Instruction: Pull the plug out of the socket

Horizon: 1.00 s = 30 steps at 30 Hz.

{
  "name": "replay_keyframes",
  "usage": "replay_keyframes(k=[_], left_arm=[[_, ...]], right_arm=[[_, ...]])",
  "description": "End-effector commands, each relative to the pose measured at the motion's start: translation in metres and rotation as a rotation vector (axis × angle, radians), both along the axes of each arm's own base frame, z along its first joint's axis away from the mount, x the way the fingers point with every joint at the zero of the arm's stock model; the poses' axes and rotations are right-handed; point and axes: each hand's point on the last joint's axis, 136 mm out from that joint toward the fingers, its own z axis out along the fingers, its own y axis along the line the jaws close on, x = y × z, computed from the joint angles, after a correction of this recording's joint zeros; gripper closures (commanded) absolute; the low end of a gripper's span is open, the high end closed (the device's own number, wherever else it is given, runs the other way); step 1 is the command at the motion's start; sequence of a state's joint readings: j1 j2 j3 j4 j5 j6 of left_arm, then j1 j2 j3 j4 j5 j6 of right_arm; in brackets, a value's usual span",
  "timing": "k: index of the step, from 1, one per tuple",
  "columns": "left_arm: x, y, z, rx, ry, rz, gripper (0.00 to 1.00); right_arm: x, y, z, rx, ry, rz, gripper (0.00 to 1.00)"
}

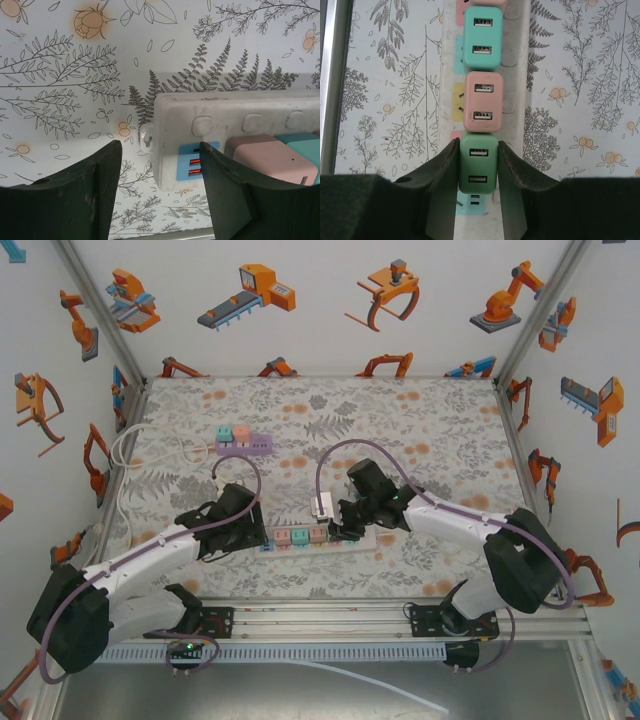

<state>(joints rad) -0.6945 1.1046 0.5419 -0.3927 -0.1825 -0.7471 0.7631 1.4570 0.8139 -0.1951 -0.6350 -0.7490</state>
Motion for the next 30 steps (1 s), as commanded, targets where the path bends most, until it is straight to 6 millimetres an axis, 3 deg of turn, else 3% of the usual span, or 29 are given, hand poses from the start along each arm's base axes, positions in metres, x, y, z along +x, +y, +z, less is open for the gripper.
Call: replay_keyframes(k=[1,13,20,30], left_arm=[[-0.029,0.019,-0.027,0.111,0.117,-0.041,0.40],[-0.036,0.024,-0.035,0.206,0.127,-0.085,0.41],[-0.034,0.023,-0.035,0.252,0.130,-0.087,0.41],[-0.030,0.021,-0.029,0.243,0.108,-0.080,0.40]], right_arm=[[0.008,0.014,0.026,0.059,-0.031,0.004,0.82],[0.014,0.025,0.056,0.132,-0.024,-0.013,0.86],[0.016,0.019,0.057,0.129,-0.048,-0.036,0.87],[0.019,0.014,0.075,0.167,-0.083,-0.073,0.87]])
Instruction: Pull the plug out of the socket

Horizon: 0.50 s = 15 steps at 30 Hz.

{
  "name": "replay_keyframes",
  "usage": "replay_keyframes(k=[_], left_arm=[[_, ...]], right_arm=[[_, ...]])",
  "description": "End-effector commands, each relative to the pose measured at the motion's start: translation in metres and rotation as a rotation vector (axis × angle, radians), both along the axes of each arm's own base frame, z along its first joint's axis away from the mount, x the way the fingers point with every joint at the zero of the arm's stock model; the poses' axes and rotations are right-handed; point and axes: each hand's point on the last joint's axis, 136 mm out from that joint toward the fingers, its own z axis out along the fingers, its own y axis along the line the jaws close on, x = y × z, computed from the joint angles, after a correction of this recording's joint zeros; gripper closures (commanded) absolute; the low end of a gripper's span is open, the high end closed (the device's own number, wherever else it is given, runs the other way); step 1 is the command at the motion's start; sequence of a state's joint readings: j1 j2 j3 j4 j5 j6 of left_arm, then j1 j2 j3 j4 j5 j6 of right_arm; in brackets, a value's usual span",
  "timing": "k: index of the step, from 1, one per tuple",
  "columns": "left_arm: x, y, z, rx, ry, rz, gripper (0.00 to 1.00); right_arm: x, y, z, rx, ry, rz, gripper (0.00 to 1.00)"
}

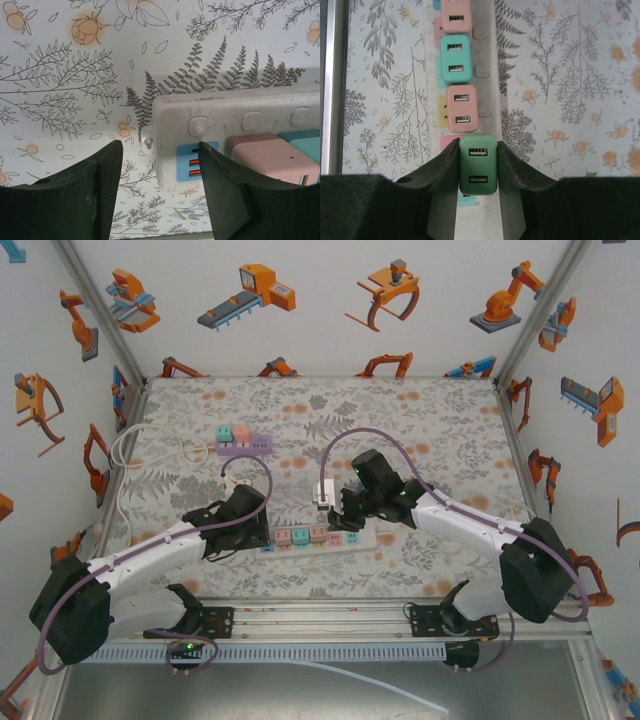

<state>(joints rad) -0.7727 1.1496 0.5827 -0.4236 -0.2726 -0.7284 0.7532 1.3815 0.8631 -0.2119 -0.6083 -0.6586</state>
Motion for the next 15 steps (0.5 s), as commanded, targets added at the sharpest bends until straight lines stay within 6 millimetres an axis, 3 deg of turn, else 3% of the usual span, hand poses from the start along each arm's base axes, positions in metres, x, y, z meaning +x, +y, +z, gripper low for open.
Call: replay_keyframes(k=[1,10,15], left_arm=[[-0.028,0.027,-0.031,0.152,0.132,-0.022,0.40],[-0.011,0.010,-0.005,0.112,0.067,-0.060,0.35],[0.000,-0.004,0.023,0.051,0.002,-0.094,0.30]], right_arm=[[0.005,0.011,0.037,0.109,-0.071,0.007,0.87],[0.017,0.006,0.070,0.192,-0.018,-0.117,0.87],[0.038,0.000,0.095,0.259,0.095,-0.303,0.86]])
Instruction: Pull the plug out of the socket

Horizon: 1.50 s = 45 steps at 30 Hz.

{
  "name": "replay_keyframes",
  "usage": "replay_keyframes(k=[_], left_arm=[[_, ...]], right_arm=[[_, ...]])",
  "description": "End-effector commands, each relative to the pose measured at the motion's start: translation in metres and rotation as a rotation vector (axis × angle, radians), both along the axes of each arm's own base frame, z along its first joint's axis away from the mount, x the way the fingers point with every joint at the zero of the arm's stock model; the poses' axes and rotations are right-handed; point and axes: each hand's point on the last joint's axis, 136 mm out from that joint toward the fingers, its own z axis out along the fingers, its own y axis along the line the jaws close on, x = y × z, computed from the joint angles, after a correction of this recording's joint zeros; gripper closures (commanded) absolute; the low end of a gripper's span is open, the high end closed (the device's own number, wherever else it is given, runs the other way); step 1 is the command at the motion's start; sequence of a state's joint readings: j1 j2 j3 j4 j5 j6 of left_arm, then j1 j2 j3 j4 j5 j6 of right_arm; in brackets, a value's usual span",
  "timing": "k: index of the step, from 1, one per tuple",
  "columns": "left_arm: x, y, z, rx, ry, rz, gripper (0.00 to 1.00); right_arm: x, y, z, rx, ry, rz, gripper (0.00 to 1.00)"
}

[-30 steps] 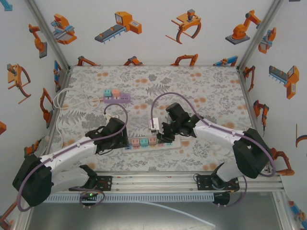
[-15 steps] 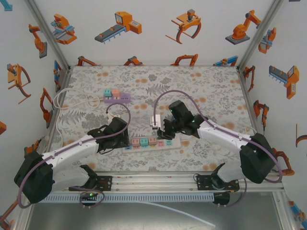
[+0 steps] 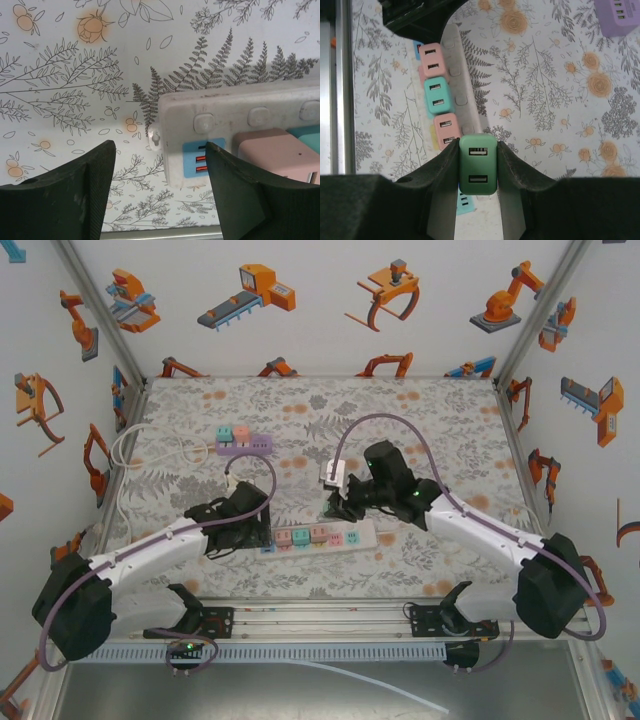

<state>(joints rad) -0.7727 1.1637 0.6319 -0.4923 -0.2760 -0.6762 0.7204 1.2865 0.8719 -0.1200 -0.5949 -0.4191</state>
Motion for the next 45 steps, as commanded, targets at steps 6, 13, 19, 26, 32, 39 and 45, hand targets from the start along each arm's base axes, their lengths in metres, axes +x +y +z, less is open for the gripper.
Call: replay_keyframes(k=[6,13,19,26,32,39,45], left_arm=[[0.006,-0.012,0.058,-0.089,-0.116,-0.084,0.23],[-0.005,-0.048,0.119,-0.301,-0.258,-0.322,0.17],[-0.039,-0.086,0.171,-0.545,-0.404,-0.629,0.14],[-0.068,-0.106,0.201,-0.657,-0.462,-0.820,0.09],[-0.076,-0.112,0.210,-0.676,-0.497,-0.869,0.03],[-0.074,-0.107,0.204,-0.652,-0.498,-0.840,0.03],[-0.073,-0.105,0.202,-0.646,-0.494,-0.830,0.03]], right_arm=[[0.055,-0.022,0.067,0.244,0.216,-0.408,0.88],[0.098,-0.081,0.068,0.378,0.359,-0.803,0.92],[0.113,-0.135,0.040,0.484,0.509,-1.094,0.92],[0.106,-0.162,-0.010,0.608,0.660,-1.270,0.92],[0.105,-0.167,-0.054,0.677,0.778,-1.345,0.93],[0.112,-0.153,-0.085,0.636,0.849,-1.326,0.93],[0.119,-0.140,-0.110,0.581,0.908,-1.306,0.91]])
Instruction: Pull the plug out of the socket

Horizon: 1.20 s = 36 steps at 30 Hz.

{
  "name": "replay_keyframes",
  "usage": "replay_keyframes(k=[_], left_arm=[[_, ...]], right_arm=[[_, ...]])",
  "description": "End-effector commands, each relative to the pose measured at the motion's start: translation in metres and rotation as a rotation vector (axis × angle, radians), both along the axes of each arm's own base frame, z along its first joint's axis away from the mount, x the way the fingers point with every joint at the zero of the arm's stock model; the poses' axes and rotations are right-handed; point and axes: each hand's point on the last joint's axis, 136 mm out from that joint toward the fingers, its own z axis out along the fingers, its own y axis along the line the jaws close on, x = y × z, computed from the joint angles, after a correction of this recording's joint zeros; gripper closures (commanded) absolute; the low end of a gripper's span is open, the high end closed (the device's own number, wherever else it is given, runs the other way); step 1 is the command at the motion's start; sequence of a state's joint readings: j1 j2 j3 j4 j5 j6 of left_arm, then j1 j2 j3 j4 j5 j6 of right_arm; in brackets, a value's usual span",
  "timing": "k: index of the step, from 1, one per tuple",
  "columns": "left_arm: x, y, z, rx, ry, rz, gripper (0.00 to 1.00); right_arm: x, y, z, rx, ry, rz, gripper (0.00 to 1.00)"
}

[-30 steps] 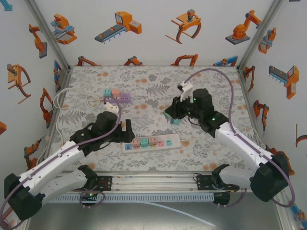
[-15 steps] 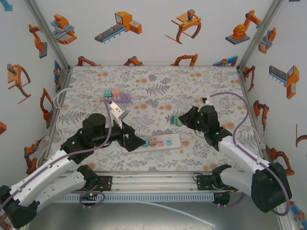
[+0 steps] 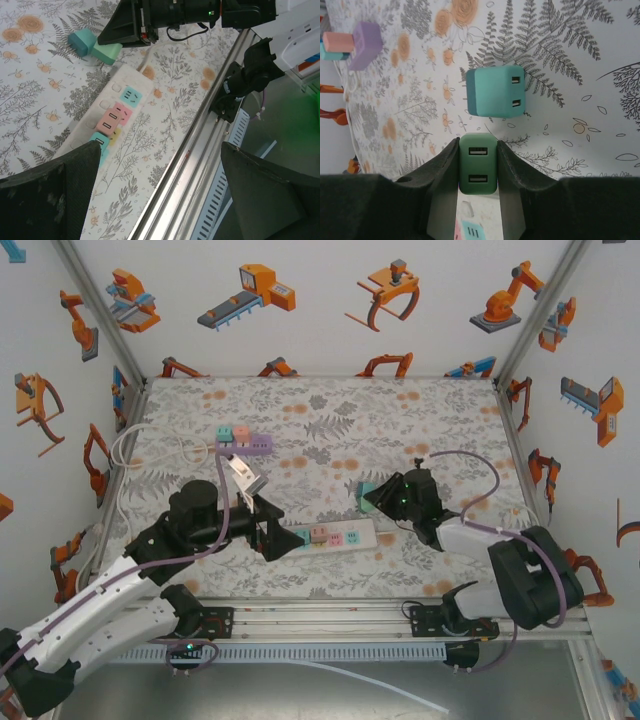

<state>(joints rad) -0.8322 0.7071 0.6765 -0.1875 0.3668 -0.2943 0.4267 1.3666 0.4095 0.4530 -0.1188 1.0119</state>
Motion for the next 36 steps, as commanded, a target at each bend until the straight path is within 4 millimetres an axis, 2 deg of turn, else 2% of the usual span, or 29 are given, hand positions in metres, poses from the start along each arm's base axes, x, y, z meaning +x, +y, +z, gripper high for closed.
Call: replay_keyframes(k=[1,4,10,18,22,26,29,36], left_arm=[[-0.001,0.000,0.001,-0.004,-0.031,-0.004,0.03],[0.000,0.002,-0.002,0.006,-0.027,0.006,0.03],[0.005,0.005,-0.007,0.025,-0.024,0.039,0.03],[0.012,0.007,-0.012,0.049,-0.026,0.076,0.03],[0.020,0.015,-0.018,0.089,-0.022,0.140,0.03],[0.026,0.026,-0.020,0.111,-0.030,0.205,0.03],[0.028,0.034,-0.020,0.118,-0.036,0.250,0.03],[0.037,0.058,-0.021,0.149,-0.055,0.374,0.03]], right_arm=[[0.015,0.011,0.013,0.064,-0.048,0.012,0.90],[0.014,0.015,0.003,0.068,-0.022,0.030,0.83],[0.007,0.004,-0.017,0.029,0.033,-0.008,0.67],[-0.001,-0.009,-0.025,-0.048,0.057,-0.031,0.58],[-0.003,-0.014,-0.023,-0.078,0.053,-0.038,0.55],[-0.003,-0.017,-0.010,-0.123,0.023,-0.024,0.53],[0.000,-0.020,0.010,-0.155,-0.020,-0.015,0.52],[0.009,-0.015,0.082,-0.243,-0.262,0.085,0.52]])
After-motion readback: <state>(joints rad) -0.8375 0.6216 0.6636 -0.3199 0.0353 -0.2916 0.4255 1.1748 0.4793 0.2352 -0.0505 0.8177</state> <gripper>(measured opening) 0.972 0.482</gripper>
